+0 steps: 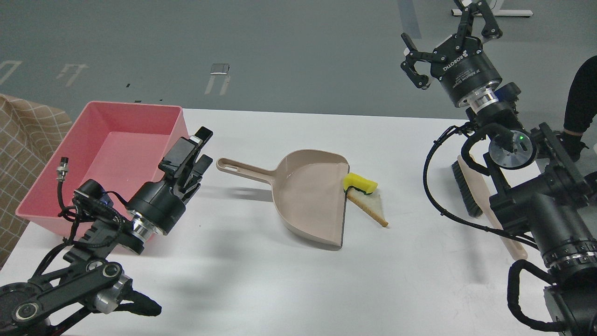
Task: Sweep and dump garbage into bin
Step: 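Lower the left gripper past the pink bin toward the dustpan handle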
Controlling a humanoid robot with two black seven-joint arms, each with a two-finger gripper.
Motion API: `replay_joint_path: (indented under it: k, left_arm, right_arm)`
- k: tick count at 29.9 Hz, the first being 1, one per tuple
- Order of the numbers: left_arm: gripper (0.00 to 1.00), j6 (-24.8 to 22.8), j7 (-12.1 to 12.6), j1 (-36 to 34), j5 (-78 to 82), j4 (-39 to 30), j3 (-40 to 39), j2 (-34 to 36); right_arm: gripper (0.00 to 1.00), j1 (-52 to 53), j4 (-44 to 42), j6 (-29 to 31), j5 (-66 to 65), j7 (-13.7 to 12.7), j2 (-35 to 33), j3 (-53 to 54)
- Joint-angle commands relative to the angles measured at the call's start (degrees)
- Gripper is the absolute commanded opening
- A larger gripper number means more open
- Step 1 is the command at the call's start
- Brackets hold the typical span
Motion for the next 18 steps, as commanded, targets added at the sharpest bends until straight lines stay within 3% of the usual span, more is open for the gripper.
replay_joint_path:
  k: [1,18]
  left_arm:
    - [0.98,1.6,0.0,-0.2,0.5,0.2,1.5,-0.1]
    - [0.98,3.1,-0.1,-0.5,6.6,10.1,2.7,-7.0]
  right_arm:
    - [1.00,0.0,0.0,0.0,0.0,0.0,0.0,0.0]
    - [1.00,0.1,0.1,0.0,0.0,0.0,0.1,-0.3]
